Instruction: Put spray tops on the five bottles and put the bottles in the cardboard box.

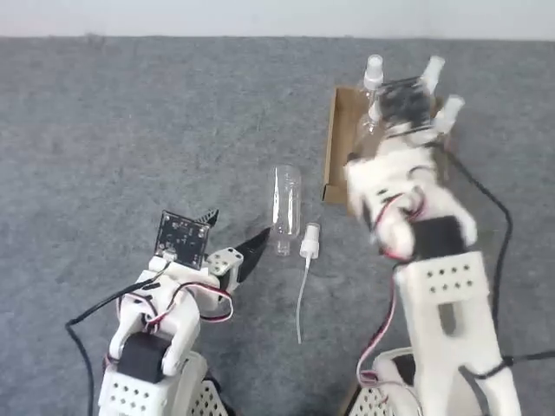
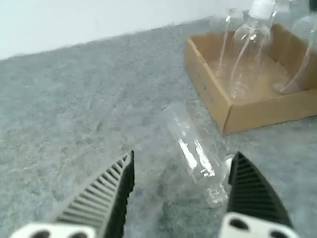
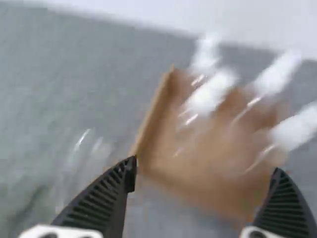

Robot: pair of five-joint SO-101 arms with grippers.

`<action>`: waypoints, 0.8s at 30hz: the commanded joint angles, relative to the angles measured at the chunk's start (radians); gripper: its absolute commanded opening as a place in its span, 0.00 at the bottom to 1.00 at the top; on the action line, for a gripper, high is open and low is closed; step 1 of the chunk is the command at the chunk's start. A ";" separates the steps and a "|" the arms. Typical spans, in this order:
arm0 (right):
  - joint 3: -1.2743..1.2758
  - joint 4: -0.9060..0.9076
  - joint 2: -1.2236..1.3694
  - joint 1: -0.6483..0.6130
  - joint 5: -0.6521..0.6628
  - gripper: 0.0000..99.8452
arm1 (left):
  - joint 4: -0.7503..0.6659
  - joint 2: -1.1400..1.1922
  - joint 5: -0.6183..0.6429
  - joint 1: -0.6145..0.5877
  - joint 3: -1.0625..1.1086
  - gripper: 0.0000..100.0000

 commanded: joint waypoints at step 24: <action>-0.011 -0.331 0.476 -0.398 -0.216 0.34 | -0.074 -0.012 -0.005 -0.161 -0.008 0.15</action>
